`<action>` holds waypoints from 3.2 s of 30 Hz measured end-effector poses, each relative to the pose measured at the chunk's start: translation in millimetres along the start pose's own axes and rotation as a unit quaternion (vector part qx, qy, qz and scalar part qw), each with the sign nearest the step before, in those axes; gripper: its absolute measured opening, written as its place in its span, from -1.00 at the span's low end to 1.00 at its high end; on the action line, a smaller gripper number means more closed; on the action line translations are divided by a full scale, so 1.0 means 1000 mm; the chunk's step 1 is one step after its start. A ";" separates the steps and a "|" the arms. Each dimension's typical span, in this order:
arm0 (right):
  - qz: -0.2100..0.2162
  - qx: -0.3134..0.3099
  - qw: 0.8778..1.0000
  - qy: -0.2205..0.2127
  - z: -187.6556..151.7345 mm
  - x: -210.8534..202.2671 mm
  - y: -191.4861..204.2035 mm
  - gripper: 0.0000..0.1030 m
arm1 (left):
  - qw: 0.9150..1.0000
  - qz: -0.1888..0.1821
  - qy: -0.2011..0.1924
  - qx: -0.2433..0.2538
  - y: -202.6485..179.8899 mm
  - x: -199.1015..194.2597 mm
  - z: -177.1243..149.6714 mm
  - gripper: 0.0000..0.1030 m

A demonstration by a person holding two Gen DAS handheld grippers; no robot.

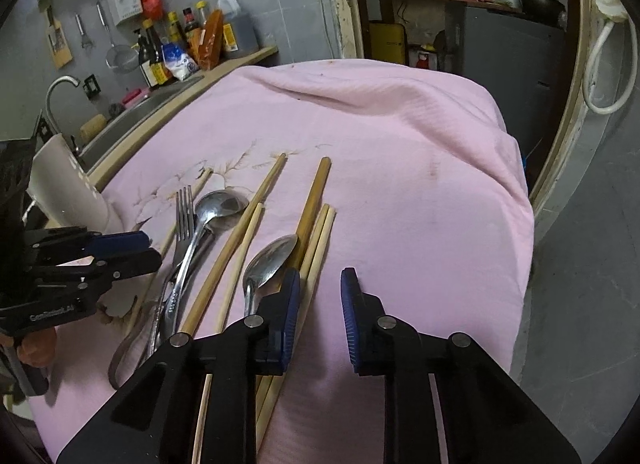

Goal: Organize utensils
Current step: 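Grasp a wooden chopstick with the right tool while the left tool grasps another chopstick, then lift both chopsticks and carry them toward the white cup and basket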

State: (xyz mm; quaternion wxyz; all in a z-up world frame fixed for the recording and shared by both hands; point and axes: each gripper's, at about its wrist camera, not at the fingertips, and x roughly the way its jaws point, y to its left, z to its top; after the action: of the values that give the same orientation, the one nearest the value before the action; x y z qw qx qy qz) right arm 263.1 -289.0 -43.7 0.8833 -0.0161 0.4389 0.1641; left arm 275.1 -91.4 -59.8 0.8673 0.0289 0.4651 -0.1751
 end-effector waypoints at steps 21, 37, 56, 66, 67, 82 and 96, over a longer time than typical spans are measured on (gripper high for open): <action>-0.042 -0.031 0.998 0.046 0.015 0.020 0.002 -0.93 | 1.000 0.010 0.022 0.020 -0.007 0.013 0.014 -0.83; -0.027 -0.014 0.996 0.082 0.026 0.028 -0.004 -0.93 | 0.999 0.000 0.037 0.010 -0.006 0.015 0.018 -0.93; 0.048 0.012 0.982 -0.184 -0.023 -0.087 0.053 -0.95 | 0.987 -0.050 -0.151 -0.023 0.007 -0.093 -0.039 -0.96; 0.089 -0.028 0.945 -0.314 0.008 -0.118 0.104 -0.95 | 0.941 0.003 -0.337 -0.046 0.032 -0.164 -0.034 -0.96; 0.094 -0.031 0.939 -0.328 0.014 -0.120 0.111 -0.95 | 0.936 0.008 -0.348 -0.049 0.037 -0.169 -0.032 -0.96; 0.139 -0.072 0.865 -0.477 0.083 -0.119 0.204 -0.95 | 0.859 0.081 -0.485 -0.146 0.149 -0.235 -0.012 -0.96; 0.143 -0.078 0.863 -0.478 0.087 -0.067 0.225 -0.95 | 0.824 0.136 -0.496 -0.239 0.202 -0.215 -0.018 -0.95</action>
State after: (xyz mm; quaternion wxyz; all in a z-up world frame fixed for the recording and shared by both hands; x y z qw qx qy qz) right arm 224.0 -79.3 87.8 0.9474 0.0582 -0.0538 0.3099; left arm 218.6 161.6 82.5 0.9757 -0.2074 -0.0090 0.0707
